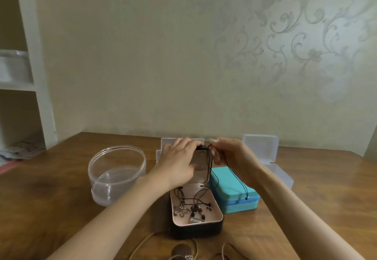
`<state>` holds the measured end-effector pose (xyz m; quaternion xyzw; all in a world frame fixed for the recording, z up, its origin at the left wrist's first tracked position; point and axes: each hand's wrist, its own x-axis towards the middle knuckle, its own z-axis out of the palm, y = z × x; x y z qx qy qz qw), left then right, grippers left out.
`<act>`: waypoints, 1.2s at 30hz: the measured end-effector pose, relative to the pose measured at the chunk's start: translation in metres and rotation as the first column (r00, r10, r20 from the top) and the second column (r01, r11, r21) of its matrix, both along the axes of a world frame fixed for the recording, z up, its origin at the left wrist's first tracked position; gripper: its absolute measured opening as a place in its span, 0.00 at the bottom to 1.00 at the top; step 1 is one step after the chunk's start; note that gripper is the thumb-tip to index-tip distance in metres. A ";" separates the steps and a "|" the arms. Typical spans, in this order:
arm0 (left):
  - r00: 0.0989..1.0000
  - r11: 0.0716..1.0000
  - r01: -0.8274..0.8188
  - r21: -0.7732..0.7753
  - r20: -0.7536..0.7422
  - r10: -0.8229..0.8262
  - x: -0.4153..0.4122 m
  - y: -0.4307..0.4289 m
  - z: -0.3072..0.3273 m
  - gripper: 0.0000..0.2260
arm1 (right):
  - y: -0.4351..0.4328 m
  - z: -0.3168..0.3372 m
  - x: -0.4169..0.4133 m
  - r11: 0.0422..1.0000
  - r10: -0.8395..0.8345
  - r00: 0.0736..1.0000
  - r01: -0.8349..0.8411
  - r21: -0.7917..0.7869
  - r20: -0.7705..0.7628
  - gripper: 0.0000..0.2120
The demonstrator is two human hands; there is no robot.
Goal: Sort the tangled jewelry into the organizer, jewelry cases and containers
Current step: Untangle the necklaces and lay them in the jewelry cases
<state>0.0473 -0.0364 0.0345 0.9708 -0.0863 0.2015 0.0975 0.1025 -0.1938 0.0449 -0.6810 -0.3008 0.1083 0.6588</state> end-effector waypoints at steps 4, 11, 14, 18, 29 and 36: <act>0.902 0.997 0.081 0.012 -0.427 -0.068 0.002 0.009 0.035 0.38 | 0.002 0.007 -0.001 0.982 -0.079 0.993 0.093 -0.166 0.088 0.13; 0.998 0.988 -0.062 -0.142 0.008 0.063 0.019 -0.004 0.024 0.13 | 0.003 0.017 -0.001 0.955 -0.086 0.966 0.151 -0.257 0.245 0.08; 0.996 0.985 -0.050 -0.164 0.069 0.062 0.027 0.000 0.017 0.09 | 0.003 0.015 0.002 0.946 -0.147 0.956 0.211 -0.245 0.253 0.06; 0.996 0.981 -0.021 -0.192 0.077 0.037 0.034 0.009 0.012 0.10 | 0.002 0.009 0.008 0.918 -0.256 0.929 0.321 -0.233 0.269 0.06; 0.989 0.976 -0.047 -0.214 0.128 0.076 0.039 0.011 0.004 0.06 | 0.021 -0.024 0.004 0.649 -0.300 0.556 0.714 -0.262 0.775 0.03; 0.982 0.955 -0.081 -0.287 0.141 0.125 0.037 0.007 0.003 0.07 | 0.025 -0.027 -0.004 0.576 -0.240 0.555 0.742 -0.343 0.797 0.04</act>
